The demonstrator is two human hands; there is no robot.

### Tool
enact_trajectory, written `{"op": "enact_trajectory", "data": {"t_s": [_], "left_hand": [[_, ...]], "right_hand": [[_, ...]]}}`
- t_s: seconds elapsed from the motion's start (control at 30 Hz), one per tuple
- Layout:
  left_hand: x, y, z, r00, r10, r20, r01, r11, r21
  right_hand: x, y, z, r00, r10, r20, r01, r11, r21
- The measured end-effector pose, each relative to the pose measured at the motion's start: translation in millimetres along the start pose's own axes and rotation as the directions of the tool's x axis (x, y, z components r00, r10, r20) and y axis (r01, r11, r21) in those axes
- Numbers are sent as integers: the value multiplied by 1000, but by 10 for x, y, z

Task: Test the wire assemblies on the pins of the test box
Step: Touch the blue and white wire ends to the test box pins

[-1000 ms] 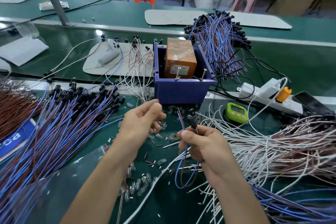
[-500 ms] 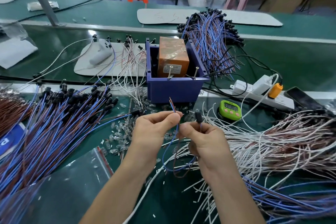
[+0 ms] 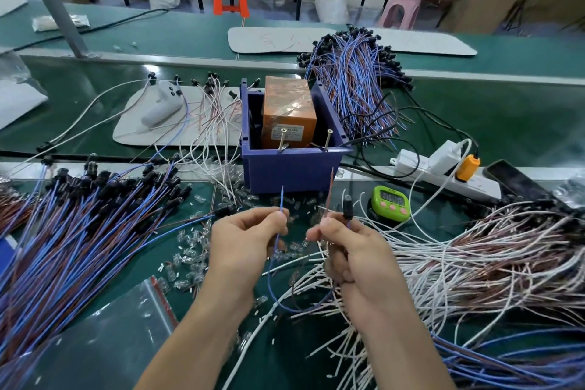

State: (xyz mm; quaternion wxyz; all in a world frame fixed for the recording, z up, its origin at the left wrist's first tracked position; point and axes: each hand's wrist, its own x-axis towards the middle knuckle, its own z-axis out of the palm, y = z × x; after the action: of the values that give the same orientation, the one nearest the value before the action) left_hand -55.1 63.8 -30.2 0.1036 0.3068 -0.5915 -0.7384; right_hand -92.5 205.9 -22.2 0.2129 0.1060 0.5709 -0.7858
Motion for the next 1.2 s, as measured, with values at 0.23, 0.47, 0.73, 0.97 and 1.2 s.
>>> {"op": "enact_trajectory", "data": {"t_s": [0.23,0.47,0.73,0.97,1.2], "left_hand": [[189,147,28,996,18,-84,-20,1000,-17],[251,249,6,997,26,69,-24,999,-39],[282,236,3,999,12,-44,-13,1000,-24],[333,251,7,995,18,-95,-20,1000,-10],[357,263,35,994,28,-101,-28,1000,7]], "right_hand": [[183,-105,-9,988,-13,-155,29,994,107],[351,-216,11,970,4,-243,44,981,188],[487,-257,105,952,42,-303,-9,994,107],[503,-224,139,955,46,-292,-28,998,65],[508,-216,134,960,29,-280,-16,999,50]]}}
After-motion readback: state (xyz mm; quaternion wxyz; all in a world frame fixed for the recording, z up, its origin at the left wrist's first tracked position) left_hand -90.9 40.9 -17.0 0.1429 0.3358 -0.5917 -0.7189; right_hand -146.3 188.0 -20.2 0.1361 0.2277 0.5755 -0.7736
